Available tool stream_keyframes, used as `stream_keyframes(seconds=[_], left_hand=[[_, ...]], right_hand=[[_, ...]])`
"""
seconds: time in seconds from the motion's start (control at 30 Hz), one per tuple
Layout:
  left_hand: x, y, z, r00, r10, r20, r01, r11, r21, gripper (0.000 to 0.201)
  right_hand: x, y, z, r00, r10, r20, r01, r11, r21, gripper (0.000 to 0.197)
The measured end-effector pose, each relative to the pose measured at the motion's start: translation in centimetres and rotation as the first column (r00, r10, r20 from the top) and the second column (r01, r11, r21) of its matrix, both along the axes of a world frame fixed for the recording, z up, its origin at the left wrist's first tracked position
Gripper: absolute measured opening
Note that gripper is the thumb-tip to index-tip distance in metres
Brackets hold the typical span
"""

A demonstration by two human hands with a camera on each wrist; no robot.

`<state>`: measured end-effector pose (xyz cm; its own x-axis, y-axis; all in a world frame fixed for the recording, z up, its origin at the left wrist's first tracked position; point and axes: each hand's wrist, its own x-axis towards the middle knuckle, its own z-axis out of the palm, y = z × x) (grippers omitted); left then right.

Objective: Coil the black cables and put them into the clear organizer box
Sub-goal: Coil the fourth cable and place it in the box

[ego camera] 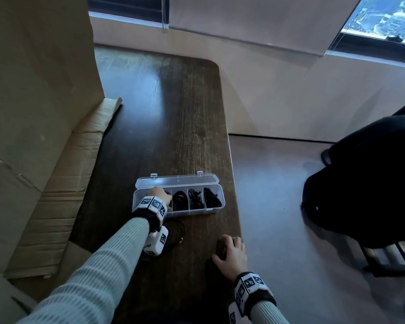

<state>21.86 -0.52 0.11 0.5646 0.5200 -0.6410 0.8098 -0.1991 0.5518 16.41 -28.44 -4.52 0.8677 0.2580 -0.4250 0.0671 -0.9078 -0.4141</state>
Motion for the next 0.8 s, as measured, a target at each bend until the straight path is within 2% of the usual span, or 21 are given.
stream_keyframes(seconds=[0.1,0.17,0.23,0.33,0.37,0.43,0.5,0.57,0.67,0.8], left_hand=[[-0.3,0.8,0.3,0.994,0.099,0.045,-0.094,0.990,-0.108,0.009],[-0.3,0.9,0.8,0.996,0.084,0.043,-0.078,0.988,-0.132,0.014],[0.1,0.9,1.2,0.999,0.052,-0.001,-0.052,0.993,-0.110,0.010],[0.8,0.8,1.3,0.998,-0.050,-0.047,0.050,0.999,0.013,0.031],[0.9,0.6,1.1,0.995,-0.093,-0.035,0.096,0.992,0.084,0.031],[0.8,-0.3,1.1,0.972,-0.226,-0.059,0.234,0.930,0.284,0.025],[1.0,-1.1,0.9,0.882,-0.427,-0.198,0.471,0.785,0.402,0.027],[1.0,-1.5,0.4,0.829,-0.492,-0.264,0.556,0.681,0.476,0.028],[1.1,-1.8,0.6,0.761,-0.537,-0.365,0.645,0.560,0.520,0.029],[0.2,-2.0,1.3,0.661,-0.618,-0.426,0.745,0.472,0.471,0.027]], right_hand=[[0.0,-0.1,-0.1,1.000,0.009,0.001,-0.009,1.000,0.007,0.057],[0.0,-0.2,-0.1,1.000,0.012,0.008,-0.012,1.000,0.011,0.057],[0.0,-0.2,-0.2,1.000,0.013,0.013,-0.013,1.000,0.013,0.056],[0.0,-0.3,-0.2,1.000,0.024,0.016,-0.024,1.000,0.018,0.056],[0.0,-0.2,-0.3,1.000,0.027,0.014,-0.027,0.999,0.017,0.056],[0.0,-0.3,-0.4,1.000,0.027,0.010,-0.027,1.000,0.011,0.056],[0.0,-0.3,-0.5,0.999,0.032,0.007,-0.032,0.999,0.006,0.056],[0.1,-0.3,-0.5,0.999,0.040,0.006,-0.040,0.999,0.003,0.057],[0.2,-0.2,-0.5,0.999,0.035,0.011,-0.035,0.999,-0.005,0.055],[0.2,-0.1,-0.5,1.000,0.028,0.004,-0.028,1.000,-0.011,0.056]])
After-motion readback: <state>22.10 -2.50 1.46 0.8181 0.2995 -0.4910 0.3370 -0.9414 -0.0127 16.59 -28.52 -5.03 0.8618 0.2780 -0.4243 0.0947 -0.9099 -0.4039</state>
